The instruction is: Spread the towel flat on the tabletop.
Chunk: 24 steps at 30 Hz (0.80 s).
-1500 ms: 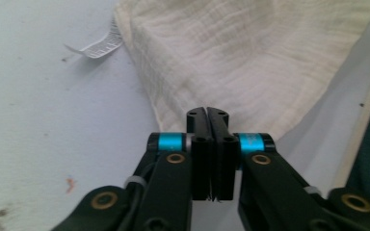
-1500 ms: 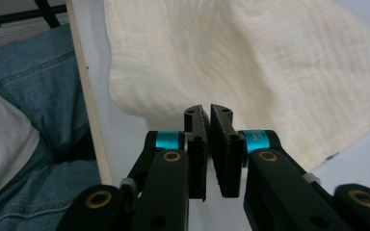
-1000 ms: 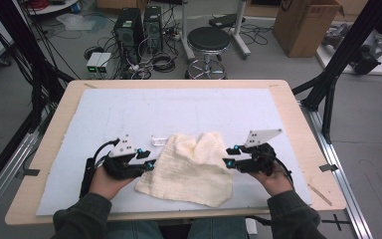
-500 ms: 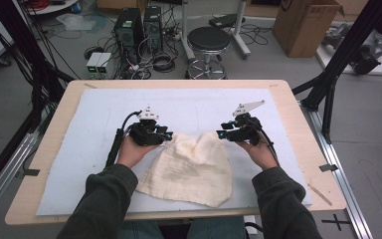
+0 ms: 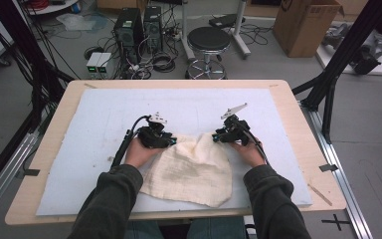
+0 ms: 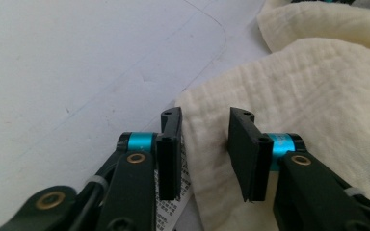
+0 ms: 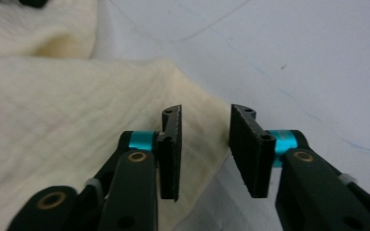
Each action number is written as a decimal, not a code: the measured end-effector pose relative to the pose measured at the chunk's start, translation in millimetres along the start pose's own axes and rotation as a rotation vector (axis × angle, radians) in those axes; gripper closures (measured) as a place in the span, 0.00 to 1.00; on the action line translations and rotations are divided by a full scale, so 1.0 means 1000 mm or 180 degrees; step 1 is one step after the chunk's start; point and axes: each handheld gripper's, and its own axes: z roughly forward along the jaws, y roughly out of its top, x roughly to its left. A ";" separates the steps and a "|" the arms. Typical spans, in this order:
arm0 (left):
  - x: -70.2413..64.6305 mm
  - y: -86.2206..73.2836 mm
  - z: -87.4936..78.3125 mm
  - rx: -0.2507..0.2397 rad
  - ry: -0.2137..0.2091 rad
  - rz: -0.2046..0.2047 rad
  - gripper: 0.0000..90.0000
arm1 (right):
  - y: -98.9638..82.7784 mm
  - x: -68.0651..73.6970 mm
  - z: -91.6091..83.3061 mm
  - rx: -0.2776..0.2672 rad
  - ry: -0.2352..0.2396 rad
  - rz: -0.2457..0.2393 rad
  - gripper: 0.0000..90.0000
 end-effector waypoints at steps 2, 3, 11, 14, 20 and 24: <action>-0.003 0.000 0.001 0.0035 0.0011 0.0090 0.87 | 0.001 0.001 0.000 0.0006 -0.0022 -0.0023 0.86; -0.005 0.000 0.001 0.0048 0.0036 0.0121 0.90 | 0.001 0.002 0.000 0.0020 -0.0019 -0.0035 0.91; -0.005 0.001 -0.028 -0.0050 0.0351 0.0205 0.97 | 0.003 0.006 -0.008 0.0025 -0.0068 -0.0120 0.97; -0.002 0.000 -0.050 -0.0136 0.0505 0.0203 0.97 | 0.006 0.006 -0.020 -0.0136 -0.0110 -0.0137 0.97; 0.007 -0.016 -0.084 -0.0167 0.0691 0.0053 0.96 | 0.010 0.010 -0.043 -0.0309 -0.0222 -0.0131 0.97; 0.008 -0.031 -0.084 0.0072 0.0595 -0.0038 0.96 | 0.004 0.010 -0.047 -0.0202 -0.0239 -0.0098 0.97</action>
